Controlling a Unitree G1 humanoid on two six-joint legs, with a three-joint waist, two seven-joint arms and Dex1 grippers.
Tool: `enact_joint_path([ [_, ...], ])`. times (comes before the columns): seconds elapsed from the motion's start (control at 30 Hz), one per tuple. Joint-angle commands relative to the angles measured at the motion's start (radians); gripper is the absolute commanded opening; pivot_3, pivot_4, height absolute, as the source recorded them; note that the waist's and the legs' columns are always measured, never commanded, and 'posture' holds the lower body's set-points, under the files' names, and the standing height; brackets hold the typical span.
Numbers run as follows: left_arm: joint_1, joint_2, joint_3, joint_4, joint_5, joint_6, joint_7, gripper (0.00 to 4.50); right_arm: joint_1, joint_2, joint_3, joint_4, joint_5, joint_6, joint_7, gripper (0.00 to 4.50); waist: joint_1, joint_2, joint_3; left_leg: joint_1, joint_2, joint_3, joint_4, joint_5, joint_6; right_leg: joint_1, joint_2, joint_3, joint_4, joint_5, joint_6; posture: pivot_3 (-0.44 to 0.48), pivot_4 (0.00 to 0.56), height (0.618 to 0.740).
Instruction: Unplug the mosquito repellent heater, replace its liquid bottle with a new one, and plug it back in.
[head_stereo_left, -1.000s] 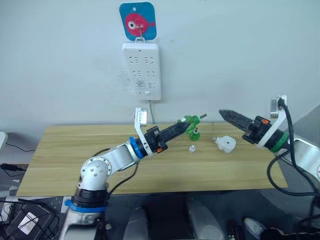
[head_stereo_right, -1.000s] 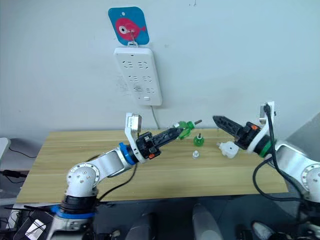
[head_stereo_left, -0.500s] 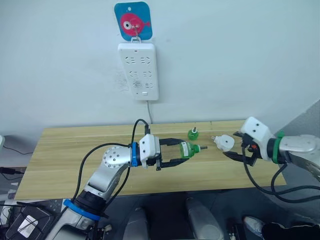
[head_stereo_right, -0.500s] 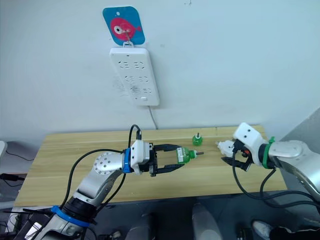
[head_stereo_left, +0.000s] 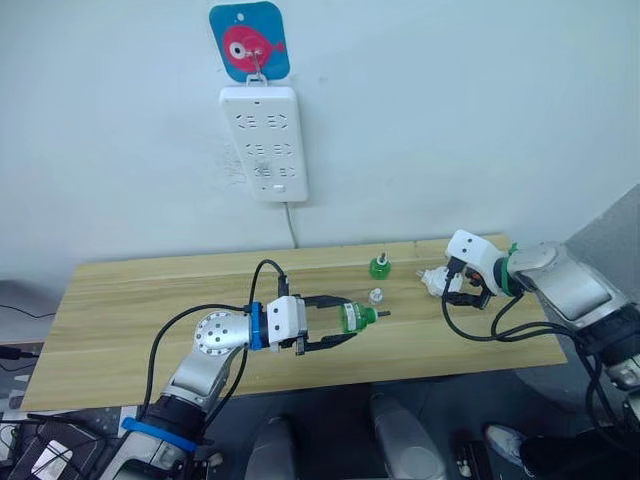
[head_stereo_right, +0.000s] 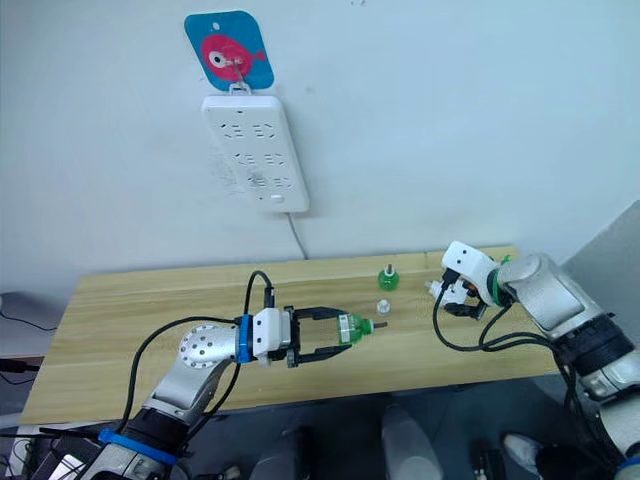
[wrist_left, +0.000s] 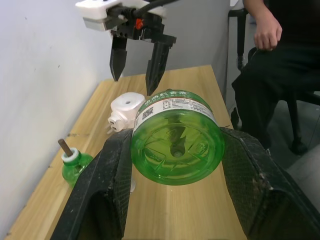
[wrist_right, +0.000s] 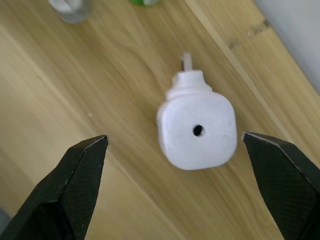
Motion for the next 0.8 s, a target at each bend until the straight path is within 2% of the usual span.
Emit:
enact_joint_path([
  [0.03, 0.011, 0.002, 0.019, -0.053, 0.001, 0.006, 0.010, 2.29, -0.038, 0.034, -0.007, 0.070, -0.052, -0.040, 0.049, 4.50, -0.004, 0.000, 0.000, 0.000, 0.000, 0.000, 0.000, 0.000, 0.000, 0.000, 0.000, 0.000, 0.000, 0.000, 0.000, -0.295, 0.255, 0.740],
  [0.53, 0.040, 0.013, 0.023, -0.092, 0.009, 0.032, 0.017, 2.29, -0.171, 0.184, 0.002, 0.435, -0.240, -0.218, 0.204, 4.50, -0.013, 0.000, 0.000, 0.001, 0.000, -0.001, 0.000, 0.000, 0.000, 0.001, 0.000, -0.001, 0.001, 0.001, -0.001, -0.266, 0.241, 0.740],
  [0.8, 0.048, 0.022, 0.026, -0.101, 0.010, 0.042, 0.026, 2.29, -0.215, 0.231, -0.015, 0.606, -0.308, -0.307, 0.201, 4.50, -0.014, 0.000, 0.000, 0.002, 0.000, -0.001, 0.000, 0.000, 0.000, 0.002, 0.000, -0.001, 0.001, 0.001, -0.001, -0.258, 0.234, 0.740],
])
